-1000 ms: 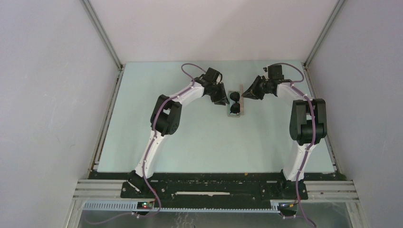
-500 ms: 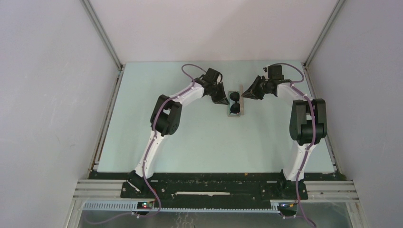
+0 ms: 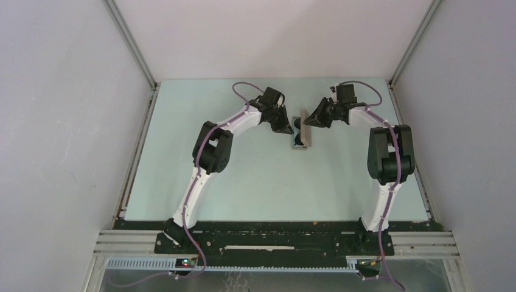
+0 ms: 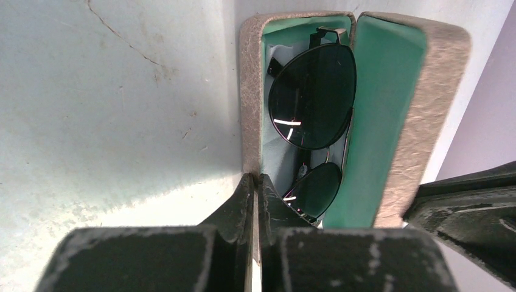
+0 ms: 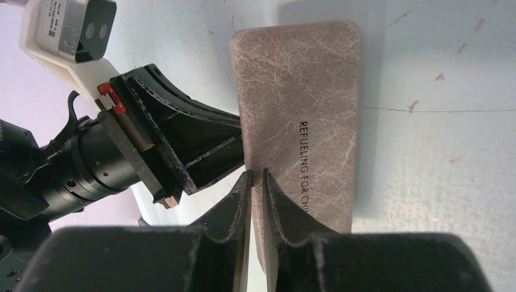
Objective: Organize the sunglasses
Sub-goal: Close the sunglasses case at the center of the board.
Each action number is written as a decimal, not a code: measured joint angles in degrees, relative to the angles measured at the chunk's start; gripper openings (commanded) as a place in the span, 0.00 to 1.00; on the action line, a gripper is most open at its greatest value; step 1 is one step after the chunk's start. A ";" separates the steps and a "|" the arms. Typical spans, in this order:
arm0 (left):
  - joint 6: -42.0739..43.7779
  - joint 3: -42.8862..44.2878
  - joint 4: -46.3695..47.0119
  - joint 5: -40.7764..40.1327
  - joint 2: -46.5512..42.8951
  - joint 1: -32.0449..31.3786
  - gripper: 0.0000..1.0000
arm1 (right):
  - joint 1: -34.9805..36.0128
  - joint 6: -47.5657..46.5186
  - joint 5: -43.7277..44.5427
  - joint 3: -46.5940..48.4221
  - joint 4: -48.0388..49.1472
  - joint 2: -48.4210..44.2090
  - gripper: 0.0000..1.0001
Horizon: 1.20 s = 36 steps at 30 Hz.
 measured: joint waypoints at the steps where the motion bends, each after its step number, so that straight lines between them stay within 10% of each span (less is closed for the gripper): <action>1: 0.00 -0.02 0.02 0.00 0.00 0.00 0.03 | 0.22 0.24 -0.17 0.00 0.35 0.31 0.17; 36: 5.68 -9.31 -2.89 -5.46 -8.68 0.55 0.24 | 3.10 1.25 -3.17 -0.31 0.83 5.05 0.17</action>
